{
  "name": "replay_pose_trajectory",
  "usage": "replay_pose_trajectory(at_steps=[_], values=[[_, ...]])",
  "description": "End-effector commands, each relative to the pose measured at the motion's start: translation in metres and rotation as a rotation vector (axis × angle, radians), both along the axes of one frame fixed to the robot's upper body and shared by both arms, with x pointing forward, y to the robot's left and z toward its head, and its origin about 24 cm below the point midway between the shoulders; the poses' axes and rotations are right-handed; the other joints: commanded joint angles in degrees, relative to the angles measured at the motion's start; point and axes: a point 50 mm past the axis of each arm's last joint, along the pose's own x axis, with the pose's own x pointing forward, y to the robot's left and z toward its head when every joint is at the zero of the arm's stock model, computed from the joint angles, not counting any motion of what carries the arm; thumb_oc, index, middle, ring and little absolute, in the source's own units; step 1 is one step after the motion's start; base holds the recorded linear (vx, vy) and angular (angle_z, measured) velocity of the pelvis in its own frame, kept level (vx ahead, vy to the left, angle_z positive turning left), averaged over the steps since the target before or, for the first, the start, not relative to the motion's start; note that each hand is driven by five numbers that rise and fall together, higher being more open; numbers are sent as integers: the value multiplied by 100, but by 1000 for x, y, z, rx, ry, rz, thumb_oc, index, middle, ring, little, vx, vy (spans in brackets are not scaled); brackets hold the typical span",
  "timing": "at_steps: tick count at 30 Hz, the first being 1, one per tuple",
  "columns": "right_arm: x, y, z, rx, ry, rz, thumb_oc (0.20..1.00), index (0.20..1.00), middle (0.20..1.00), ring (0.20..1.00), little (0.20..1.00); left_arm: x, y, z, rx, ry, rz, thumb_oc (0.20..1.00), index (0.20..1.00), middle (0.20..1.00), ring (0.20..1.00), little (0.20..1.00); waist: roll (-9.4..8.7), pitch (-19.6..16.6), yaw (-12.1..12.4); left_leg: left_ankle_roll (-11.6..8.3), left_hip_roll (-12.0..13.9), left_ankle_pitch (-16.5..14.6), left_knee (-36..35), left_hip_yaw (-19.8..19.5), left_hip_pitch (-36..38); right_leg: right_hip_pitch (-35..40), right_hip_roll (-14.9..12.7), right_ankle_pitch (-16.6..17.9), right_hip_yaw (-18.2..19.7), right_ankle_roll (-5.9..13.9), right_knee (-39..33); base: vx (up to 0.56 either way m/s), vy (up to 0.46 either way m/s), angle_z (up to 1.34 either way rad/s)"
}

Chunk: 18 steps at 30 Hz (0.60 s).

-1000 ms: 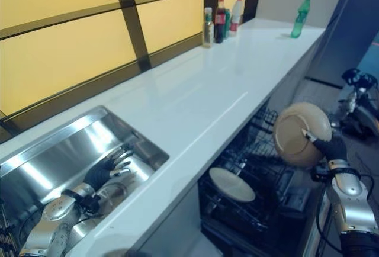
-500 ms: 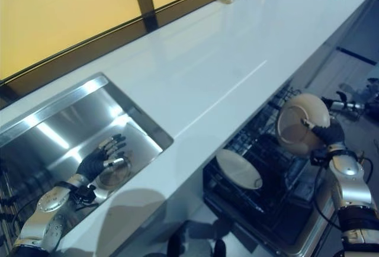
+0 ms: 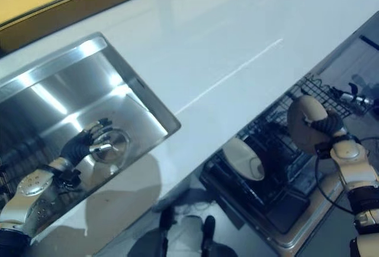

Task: Pick up plates and place into dishwasher.

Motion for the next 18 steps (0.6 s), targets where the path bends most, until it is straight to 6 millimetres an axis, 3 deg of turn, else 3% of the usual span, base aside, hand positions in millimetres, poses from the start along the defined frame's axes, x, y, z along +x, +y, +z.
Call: replay_pose_trajectory(at_steps=[1, 7, 18], values=[[4, -7, 28, -127, -23, -10, 200, 200, 200, 200, 200, 4, -14, 0, -75, -71, -28, 1000, 1000, 1000, 1000, 1000, -91, -96, 156, -304, 642, -322, 708, -4, -570, -724, -161, -529, 20, 331, 875, -82, -81, 3], [7, -6, 23, -121, -17, -1, 200, 200, 200, 200, 200, 9, -14, 8, -72, -109, -21, 1000, 1000, 1000, 1000, 1000, -2, 233, 141, -258, 626, -164, 736, -66, -881, -950, -129, -429, -45, 248, 896, -64, -33, -1], [14, -7, 56, -157, -102, 50, 200, 200, 200, 200, 200, 15, -16, 21, -88, -159, -16, 1000, 1000, 1000, 1000, 1000, 138, 737, 123, -183, 544, 11, 910, -127, -1286, -1206, -186, -293, -255, 161, 973, -24, -7, 0]])
